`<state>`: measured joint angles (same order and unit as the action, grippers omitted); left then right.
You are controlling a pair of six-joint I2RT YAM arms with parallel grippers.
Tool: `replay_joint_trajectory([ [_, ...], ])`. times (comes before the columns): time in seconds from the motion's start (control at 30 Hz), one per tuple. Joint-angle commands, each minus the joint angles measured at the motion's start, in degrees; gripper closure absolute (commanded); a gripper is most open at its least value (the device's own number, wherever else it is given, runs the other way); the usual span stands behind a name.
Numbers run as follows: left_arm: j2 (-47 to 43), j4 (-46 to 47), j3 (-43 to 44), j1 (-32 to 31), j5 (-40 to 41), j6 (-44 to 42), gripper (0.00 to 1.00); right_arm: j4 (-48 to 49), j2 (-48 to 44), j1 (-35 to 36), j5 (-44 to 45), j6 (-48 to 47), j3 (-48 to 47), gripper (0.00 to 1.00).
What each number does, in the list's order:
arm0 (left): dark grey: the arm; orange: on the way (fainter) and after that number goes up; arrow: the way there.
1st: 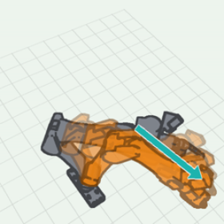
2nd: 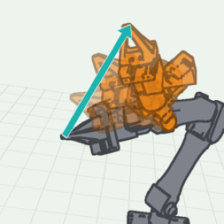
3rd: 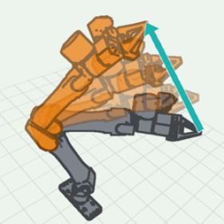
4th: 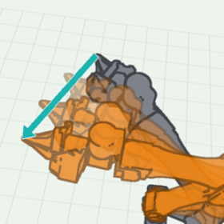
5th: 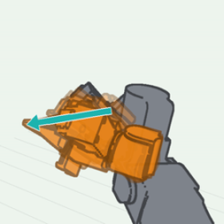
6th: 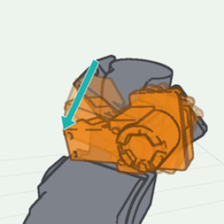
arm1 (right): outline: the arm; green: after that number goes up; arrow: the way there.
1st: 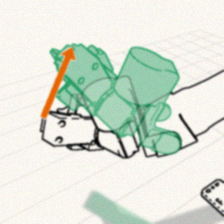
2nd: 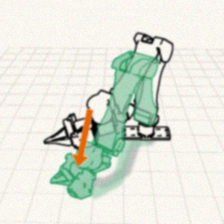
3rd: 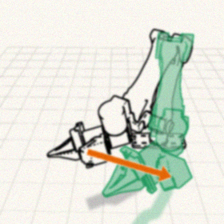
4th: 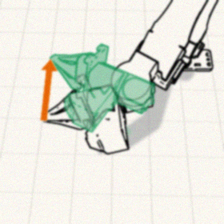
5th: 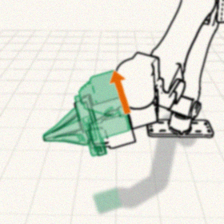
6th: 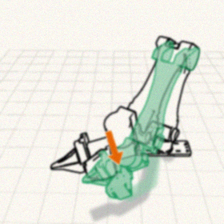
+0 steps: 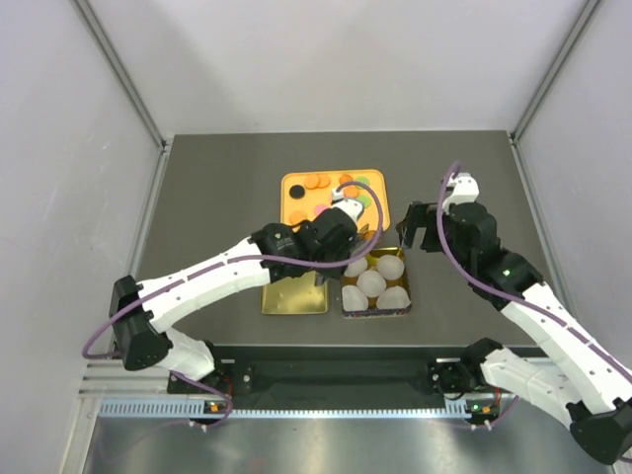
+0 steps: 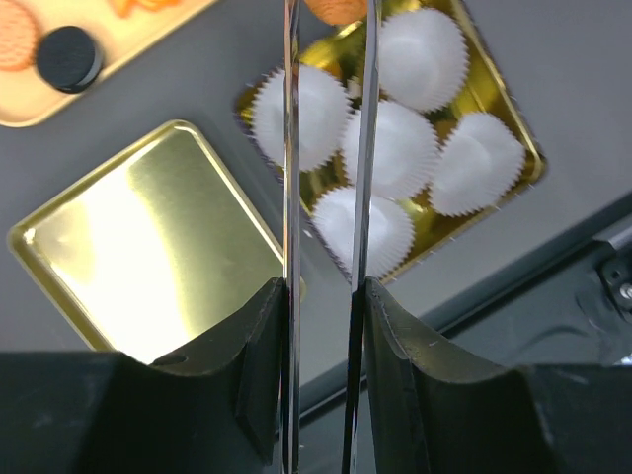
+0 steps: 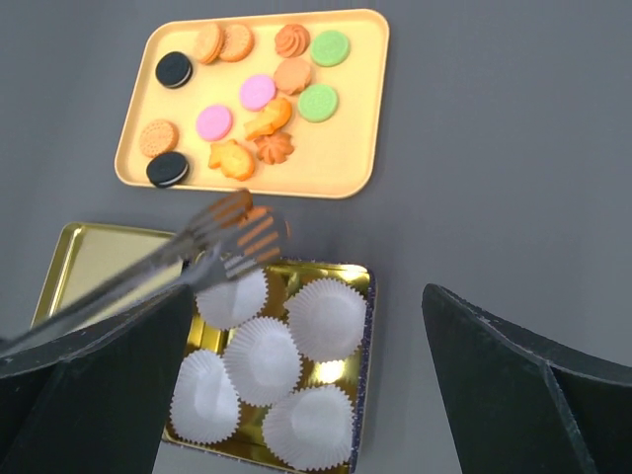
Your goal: Pack the cookies
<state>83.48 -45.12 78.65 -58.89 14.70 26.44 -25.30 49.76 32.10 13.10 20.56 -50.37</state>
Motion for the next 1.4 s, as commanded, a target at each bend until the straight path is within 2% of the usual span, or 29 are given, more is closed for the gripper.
replay_joint_trajectory([
  [0.0,-0.4,0.7,1.9,-3.4,1.6,2.2,0.66,-1.7,-2.4,-0.5,3.3,-0.9,-3.2,0.00],
  [0.27,3.2,2.9,1.4,-7.3,0.4,3.6,0.66,-3.1,-4.0,-1.2,4.0,-1.0,-3.1,0.00],
  [0.93,3.8,5.1,-1.6,-8.6,-1.7,4.5,0.63,-3.0,-3.3,-1.3,3.8,-0.6,-2.0,0.00],
  [1.37,4.8,5.8,-0.9,-8.6,-2.0,3.9,0.54,-2.8,-3.6,-1.3,3.2,-0.7,-1.7,0.00],
])
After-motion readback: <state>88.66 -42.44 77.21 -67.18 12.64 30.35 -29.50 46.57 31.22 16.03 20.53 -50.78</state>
